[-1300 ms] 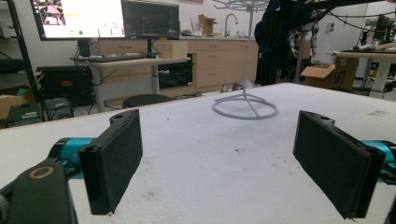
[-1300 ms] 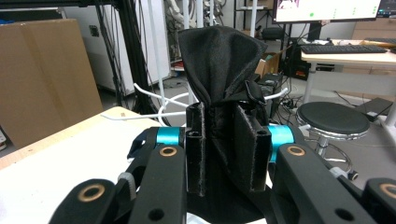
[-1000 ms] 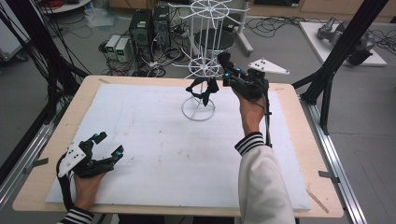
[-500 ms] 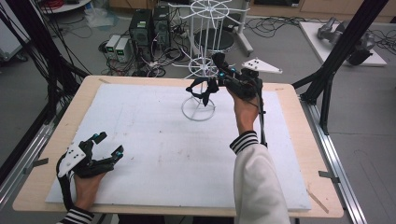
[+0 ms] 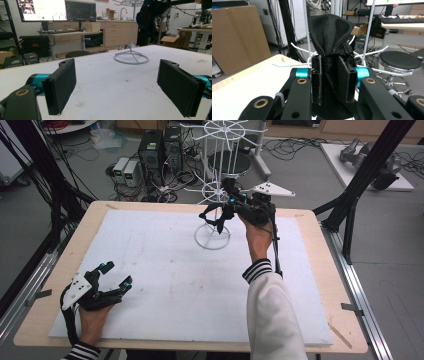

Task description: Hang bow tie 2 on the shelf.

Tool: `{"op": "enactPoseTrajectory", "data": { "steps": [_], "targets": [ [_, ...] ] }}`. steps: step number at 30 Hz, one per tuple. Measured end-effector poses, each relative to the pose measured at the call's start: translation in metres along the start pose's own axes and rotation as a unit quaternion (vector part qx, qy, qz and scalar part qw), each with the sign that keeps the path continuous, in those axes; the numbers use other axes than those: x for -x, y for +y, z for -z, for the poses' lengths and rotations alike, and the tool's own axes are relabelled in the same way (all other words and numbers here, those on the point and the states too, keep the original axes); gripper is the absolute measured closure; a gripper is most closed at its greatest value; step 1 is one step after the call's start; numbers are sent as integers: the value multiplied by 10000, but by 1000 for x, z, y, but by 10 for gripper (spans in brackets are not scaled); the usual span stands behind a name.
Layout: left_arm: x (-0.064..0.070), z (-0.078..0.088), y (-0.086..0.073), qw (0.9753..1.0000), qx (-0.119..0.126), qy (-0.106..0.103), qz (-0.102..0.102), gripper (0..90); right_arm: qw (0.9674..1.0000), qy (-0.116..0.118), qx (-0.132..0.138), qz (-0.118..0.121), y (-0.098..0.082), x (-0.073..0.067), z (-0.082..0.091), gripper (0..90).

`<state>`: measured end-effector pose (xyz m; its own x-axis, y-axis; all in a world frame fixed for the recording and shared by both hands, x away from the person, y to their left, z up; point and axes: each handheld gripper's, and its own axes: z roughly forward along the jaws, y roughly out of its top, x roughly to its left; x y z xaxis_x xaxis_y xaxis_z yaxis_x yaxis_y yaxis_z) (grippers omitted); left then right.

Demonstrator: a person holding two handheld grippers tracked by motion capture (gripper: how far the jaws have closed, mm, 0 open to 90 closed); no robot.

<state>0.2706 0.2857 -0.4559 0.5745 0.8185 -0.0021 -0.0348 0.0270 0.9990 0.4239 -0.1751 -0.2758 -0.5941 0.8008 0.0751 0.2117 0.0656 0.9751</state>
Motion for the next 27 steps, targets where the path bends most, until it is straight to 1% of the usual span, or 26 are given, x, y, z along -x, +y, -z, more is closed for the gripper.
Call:
{"op": "enactPoseTrajectory", "data": {
  "steps": [7, 8, 12, 15, 22, 25, 27],
  "targets": [
    [0, 0, 0, 10000, 9, 1, 4, 162, 10000, -11, -78, -58, -2, 1, -3, 747],
    [0, 0, 0, 10000, 3, 2, -1, 162, 9999, -17, -104, -30, -2, 2, -3, 747],
    [0, 0, 0, 10000, 6, 0, 2, 162, 9999, 1, -152, -33, -3, 2, -4, 747],
    [0, 0, 0, 10000, 8, 0, 3, 162, 9997, 11, -238, -43, -4, 1, -5, 746],
    [0, 0, 0, 10000, 2, -6, -5, 162, 9989, 3, -460, 112, -6, -4, -8, 743],
    [0, 0, 0, 10000, 2, -3, 0, 162, 9986, 6, -511, 167, -6, -5, -10, 741],
    [0, 0, 0, 10000, 2, -7, -4, 162, 9986, 14, -515, 154, -6, -6, -10, 728]
  ]
}}
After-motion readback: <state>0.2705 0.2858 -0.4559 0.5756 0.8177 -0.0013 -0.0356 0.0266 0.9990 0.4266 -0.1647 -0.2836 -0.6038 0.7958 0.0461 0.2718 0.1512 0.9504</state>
